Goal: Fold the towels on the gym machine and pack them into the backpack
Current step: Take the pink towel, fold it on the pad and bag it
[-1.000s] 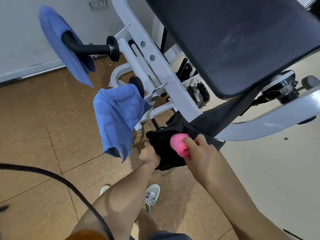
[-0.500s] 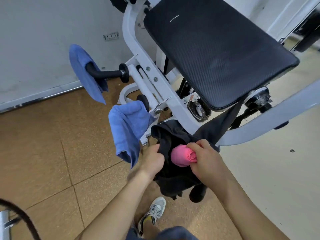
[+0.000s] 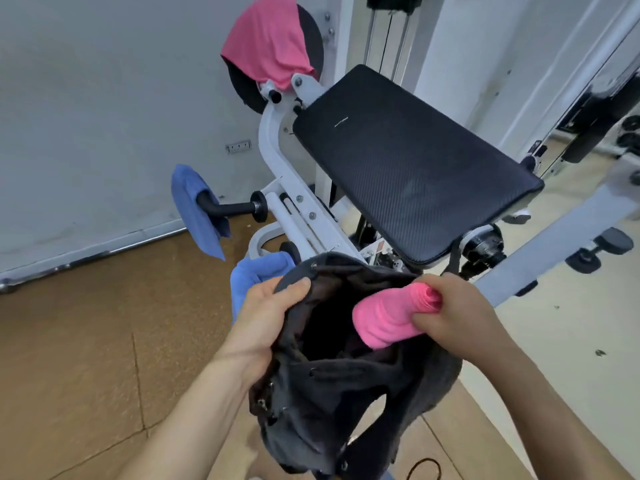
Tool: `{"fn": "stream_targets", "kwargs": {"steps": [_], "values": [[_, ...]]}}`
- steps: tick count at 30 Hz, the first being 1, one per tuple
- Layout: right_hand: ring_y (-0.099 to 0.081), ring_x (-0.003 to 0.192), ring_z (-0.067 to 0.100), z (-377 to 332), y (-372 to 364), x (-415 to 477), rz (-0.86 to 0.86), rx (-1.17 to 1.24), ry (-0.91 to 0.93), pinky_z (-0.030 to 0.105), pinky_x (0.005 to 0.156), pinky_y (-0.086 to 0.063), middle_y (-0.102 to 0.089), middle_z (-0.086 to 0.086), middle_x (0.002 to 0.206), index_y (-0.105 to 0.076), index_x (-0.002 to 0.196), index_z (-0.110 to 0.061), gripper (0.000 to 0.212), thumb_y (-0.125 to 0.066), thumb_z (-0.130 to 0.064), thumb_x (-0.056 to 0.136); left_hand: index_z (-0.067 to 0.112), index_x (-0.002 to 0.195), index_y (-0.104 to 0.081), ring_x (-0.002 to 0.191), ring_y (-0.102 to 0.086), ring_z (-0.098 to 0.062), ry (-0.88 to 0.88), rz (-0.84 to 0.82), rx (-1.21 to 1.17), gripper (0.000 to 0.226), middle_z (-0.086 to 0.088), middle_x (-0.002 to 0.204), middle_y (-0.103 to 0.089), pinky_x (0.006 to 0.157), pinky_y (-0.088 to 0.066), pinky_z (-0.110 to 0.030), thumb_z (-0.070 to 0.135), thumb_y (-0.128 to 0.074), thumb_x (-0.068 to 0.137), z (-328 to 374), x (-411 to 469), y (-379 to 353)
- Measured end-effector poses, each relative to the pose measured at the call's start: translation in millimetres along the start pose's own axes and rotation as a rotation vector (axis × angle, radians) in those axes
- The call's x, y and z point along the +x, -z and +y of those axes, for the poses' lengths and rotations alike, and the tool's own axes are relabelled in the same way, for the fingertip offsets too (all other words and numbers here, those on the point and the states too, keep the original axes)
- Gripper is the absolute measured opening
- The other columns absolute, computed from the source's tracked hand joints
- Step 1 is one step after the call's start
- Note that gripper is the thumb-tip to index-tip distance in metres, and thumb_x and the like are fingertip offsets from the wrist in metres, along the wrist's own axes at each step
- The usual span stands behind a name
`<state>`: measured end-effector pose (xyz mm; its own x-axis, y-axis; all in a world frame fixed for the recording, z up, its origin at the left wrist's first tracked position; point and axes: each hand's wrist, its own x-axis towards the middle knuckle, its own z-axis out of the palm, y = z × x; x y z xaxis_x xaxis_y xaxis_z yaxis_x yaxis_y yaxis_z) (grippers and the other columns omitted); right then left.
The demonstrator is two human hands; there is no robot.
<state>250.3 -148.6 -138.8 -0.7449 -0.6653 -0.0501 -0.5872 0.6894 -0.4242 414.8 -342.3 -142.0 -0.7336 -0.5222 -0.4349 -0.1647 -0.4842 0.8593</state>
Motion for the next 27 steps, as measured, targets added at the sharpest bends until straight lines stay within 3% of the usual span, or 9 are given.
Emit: {"fn": "stream_targets", "kwargs": {"steps": [2, 5, 8, 11, 15, 19, 22, 25, 27], "values": [[-0.058, 0.076, 0.009, -27.0, 24.8, 9.4, -0.053, 0.223, 0.179, 0.026, 0.067, -0.047, -0.061, -0.006, 0.077, -0.067, 0.085, -0.027, 0.028, -0.062, -0.025, 0.057, 0.005, 0.089, -0.07, 0.068, -0.069, -0.019, -0.05, 0.078, 0.094, 0.02, -0.014, 0.083, -0.074, 0.057, -0.054, -0.024, 0.018, -0.057, 0.096, 7.8, 3.7, -7.9], [-0.061, 0.084, 0.006, -42.6, 29.4, 31.0, -0.188, 0.441, 0.356, 0.017, 0.073, -0.047, -0.065, -0.008, 0.087, -0.07, 0.097, -0.026, 0.038, -0.069, -0.011, 0.062, 0.006, 0.076, -0.064, 0.06, -0.059, -0.015, -0.137, 0.228, 0.184, 0.029, -0.01, 0.072, -0.066, 0.054, -0.044, -0.022, 0.026, -0.058, 0.095, 18.8, 10.4, -23.2], [-0.057, 0.073, 0.017, -18.1, -7.4, 51.7, -0.174, -0.001, 0.528, 0.03, 0.06, -0.044, -0.05, -0.005, 0.078, -0.07, 0.092, -0.025, 0.038, -0.074, -0.016, 0.056, -0.005, 0.082, -0.064, 0.067, -0.057, -0.02, -0.22, 0.366, 0.202, 0.04, -0.013, 0.075, -0.065, 0.064, -0.042, -0.03, 0.034, -0.059, 0.094, 24.3, 14.5, -36.3], [-0.056, 0.061, 0.023, 11.6, -24.4, 61.3, -0.207, -0.489, 0.654, 0.03, 0.054, -0.027, -0.048, -0.003, 0.068, -0.069, 0.071, -0.027, 0.039, -0.081, -0.024, 0.034, -0.004, 0.077, -0.058, 0.063, -0.054, -0.018, -0.304, 0.578, 0.249, 0.042, -0.008, 0.068, -0.059, 0.061, -0.04, -0.03, 0.032, -0.055, 0.096, 27.4, 15.6, -40.1], [-0.055, 0.057, 0.023, 30.1, -10.2, 71.0, -0.175, -0.546, 0.701, 0.031, 0.054, -0.024, -0.047, -0.003, 0.061, -0.067, 0.058, -0.028, 0.034, -0.08, -0.019, 0.028, 0.007, 0.064, -0.047, 0.052, -0.041, -0.009, -0.438, 0.782, 0.695, 0.043, 0.01, 0.052, -0.045, 0.054, -0.031, -0.032, 0.034, -0.049, 0.098, 29.0, 10.2, -47.0], [-0.054, 0.053, 0.023, 21.0, -5.2, 79.2, -0.087, -0.269, 0.743, 0.029, 0.046, -0.038, -0.047, -0.003, 0.063, -0.069, 0.068, -0.022, 0.038, -0.082, -0.016, 0.033, 0.014, 0.06, -0.039, 0.06, -0.044, -0.012, -0.549, 0.767, 1.023, 0.043, 0.003, 0.06, -0.045, 0.054, -0.03, -0.028, 0.033, -0.046, 0.098, 28.8, 8.6, -58.9], [-0.058, 0.068, 0.026, -2.8, -15.3, 75.1, -0.123, -0.05, 0.756, 0.031, 0.056, -0.047, -0.053, 0.0, 0.077, -0.071, 0.097, -0.019, 0.048, -0.082, -0.013, 0.051, 0.013, 0.059, -0.03, 0.05, -0.031, -0.009, -0.484, 0.691, 0.879, 0.046, 0.01, 0.051, -0.032, 0.053, -0.025, -0.029, 0.031, -0.05, 0.097, 23.8, 12.2, -61.3], [-0.056, 0.076, 0.024, -4.3, -27.6, 66.5, -0.26, -0.372, 0.851, 0.031, 0.058, -0.037, -0.054, 0.001, 0.079, -0.067, 0.083, -0.019, 0.036, -0.082, -0.012, 0.051, 0.009, 0.061, -0.032, 0.051, -0.03, -0.012, -0.413, 0.682, 0.636, 0.046, 0.008, 0.053, -0.03, 0.054, -0.024, -0.03, 0.031, -0.051, 0.097, 23.3, 11.7, -64.5], [-0.054, 0.091, 0.026, 7.4, -28.8, 65.4, -0.339, -0.476, 0.835, 0.032, 0.061, -0.035, -0.054, 0.006, 0.098, -0.062, 0.097, -0.013, 0.03, -0.072, -0.008, 0.07, 0.009, 0.063, -0.033, 0.052, -0.03, -0.014, -0.392, 0.699, 0.535, 0.045, 0.002, 0.055, -0.03, 0.055, -0.023, -0.029, 0.031, -0.05, 0.098, 25.6, 12.3, -65.1]]}}
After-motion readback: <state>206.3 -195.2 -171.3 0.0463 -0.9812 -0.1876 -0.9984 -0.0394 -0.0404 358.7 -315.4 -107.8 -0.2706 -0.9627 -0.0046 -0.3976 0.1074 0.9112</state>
